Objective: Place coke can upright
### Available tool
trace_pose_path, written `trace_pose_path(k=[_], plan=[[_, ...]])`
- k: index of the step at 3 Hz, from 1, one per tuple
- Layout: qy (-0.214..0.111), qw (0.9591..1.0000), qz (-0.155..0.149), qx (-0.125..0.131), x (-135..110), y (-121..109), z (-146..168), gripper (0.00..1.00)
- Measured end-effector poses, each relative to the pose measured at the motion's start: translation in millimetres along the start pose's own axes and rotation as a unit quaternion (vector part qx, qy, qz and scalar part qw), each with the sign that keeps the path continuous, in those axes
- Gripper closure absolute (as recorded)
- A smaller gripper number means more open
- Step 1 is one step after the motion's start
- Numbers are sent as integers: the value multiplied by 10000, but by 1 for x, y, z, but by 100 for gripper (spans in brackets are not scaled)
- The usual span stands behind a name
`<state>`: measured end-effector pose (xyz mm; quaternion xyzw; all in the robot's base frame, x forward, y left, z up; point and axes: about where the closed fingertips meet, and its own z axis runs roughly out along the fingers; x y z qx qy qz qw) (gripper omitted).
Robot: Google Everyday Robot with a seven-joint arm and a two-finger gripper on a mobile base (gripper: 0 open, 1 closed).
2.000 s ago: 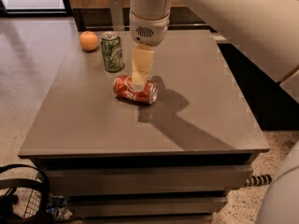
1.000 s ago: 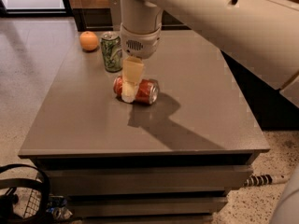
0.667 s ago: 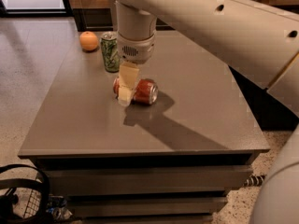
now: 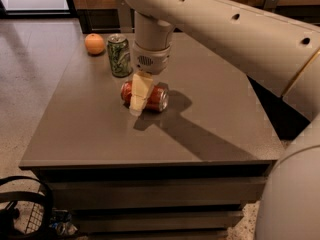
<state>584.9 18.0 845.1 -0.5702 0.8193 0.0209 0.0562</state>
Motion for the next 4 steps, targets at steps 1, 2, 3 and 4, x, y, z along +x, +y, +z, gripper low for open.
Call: trace_pose_path(k=[1,2,3,4], plan=[[-29,10000,88,-26,1,-3,5,16],[-24,9999,108,-47,-1,-4,9,38],[-39,9999,104,-41,-3,-4,11,62],[-51,9999,100,-37,-4,-4,12,85]])
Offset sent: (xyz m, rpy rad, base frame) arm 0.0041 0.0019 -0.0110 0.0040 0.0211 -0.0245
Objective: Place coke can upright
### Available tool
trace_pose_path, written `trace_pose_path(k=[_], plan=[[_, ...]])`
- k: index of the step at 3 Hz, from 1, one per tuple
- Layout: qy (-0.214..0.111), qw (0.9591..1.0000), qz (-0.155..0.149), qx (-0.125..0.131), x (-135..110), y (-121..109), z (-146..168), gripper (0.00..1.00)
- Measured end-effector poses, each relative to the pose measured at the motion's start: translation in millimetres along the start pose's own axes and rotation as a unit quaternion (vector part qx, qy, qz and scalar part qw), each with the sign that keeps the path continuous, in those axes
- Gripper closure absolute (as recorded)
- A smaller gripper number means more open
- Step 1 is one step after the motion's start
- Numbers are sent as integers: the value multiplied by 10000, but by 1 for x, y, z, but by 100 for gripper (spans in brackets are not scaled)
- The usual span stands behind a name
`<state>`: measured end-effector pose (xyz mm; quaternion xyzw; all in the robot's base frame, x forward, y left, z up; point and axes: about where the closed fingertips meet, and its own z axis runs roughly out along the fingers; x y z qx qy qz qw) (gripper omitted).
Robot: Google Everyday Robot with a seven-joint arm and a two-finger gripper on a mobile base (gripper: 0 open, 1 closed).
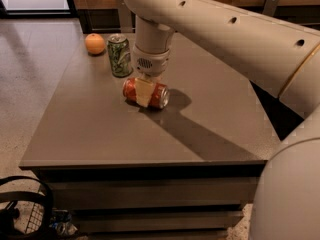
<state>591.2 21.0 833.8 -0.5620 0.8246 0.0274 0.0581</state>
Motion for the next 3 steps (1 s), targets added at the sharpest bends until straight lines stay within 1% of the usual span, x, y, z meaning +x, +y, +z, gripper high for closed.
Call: trace_pose_path(k=[1,2,3], plan=[[-10,10000,-3,3,-1,0,1,100],[-11,10000,-3,3,-1,0,1,100],[-6,9999,-101,88,-3,-2,-8,100]])
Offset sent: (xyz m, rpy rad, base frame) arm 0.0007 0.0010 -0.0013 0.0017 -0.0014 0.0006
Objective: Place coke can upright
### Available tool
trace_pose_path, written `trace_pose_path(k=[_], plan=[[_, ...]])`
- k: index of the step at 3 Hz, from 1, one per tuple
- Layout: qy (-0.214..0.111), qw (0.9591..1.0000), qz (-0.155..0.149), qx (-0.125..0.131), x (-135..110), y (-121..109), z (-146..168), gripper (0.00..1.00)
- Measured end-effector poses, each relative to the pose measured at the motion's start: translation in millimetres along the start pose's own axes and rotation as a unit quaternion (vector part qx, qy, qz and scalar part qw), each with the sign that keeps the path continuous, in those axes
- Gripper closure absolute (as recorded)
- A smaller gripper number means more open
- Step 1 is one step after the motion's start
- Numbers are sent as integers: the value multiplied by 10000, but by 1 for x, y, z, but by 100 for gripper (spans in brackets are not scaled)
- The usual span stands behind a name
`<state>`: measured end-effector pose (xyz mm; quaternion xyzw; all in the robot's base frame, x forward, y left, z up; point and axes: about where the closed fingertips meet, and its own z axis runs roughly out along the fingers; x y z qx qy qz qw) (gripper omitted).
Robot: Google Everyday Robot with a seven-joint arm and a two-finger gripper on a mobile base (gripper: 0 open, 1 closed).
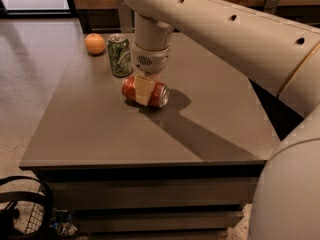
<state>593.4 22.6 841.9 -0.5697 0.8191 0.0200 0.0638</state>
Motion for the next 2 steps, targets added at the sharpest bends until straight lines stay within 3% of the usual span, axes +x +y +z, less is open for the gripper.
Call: trace_pose_path(k=[1,2], plan=[[-330,9993,-124,105,2,-3,-23,100],[-943,9950,-277,179,2,-10,-51,100]])
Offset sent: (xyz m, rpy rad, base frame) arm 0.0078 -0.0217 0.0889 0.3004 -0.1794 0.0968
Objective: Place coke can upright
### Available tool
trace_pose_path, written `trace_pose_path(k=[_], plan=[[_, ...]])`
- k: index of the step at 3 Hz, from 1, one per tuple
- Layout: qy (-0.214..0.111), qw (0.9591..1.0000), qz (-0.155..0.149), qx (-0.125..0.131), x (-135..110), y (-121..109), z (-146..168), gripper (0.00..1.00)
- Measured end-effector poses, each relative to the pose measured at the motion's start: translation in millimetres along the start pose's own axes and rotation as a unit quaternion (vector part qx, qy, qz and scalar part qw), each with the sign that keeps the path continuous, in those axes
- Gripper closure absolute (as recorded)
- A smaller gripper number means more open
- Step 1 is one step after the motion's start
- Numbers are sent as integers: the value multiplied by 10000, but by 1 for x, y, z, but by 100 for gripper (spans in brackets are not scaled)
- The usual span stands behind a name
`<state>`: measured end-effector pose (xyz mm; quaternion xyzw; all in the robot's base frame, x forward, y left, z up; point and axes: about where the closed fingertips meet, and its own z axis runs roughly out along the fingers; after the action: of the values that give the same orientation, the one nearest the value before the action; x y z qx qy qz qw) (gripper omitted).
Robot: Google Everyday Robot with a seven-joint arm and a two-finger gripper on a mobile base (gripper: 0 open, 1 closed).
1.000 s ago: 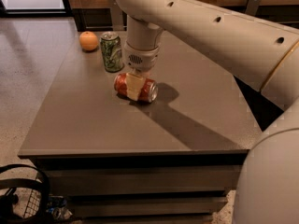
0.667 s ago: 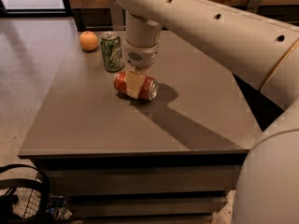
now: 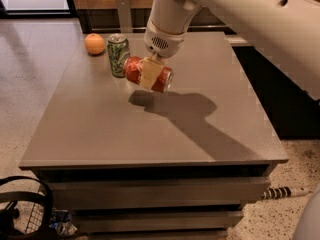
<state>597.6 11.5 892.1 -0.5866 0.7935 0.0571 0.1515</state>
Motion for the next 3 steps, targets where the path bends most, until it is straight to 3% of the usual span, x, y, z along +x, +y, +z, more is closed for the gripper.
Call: trace_pose_path(k=[1,2,3], plan=[[-835,9964,-94,-103,-7,-10,-11,100],[-1708,9849,-98,-284,-9,-15,-14,100],[-2479,9682,-30,-342,-4,-12,-17,100]])
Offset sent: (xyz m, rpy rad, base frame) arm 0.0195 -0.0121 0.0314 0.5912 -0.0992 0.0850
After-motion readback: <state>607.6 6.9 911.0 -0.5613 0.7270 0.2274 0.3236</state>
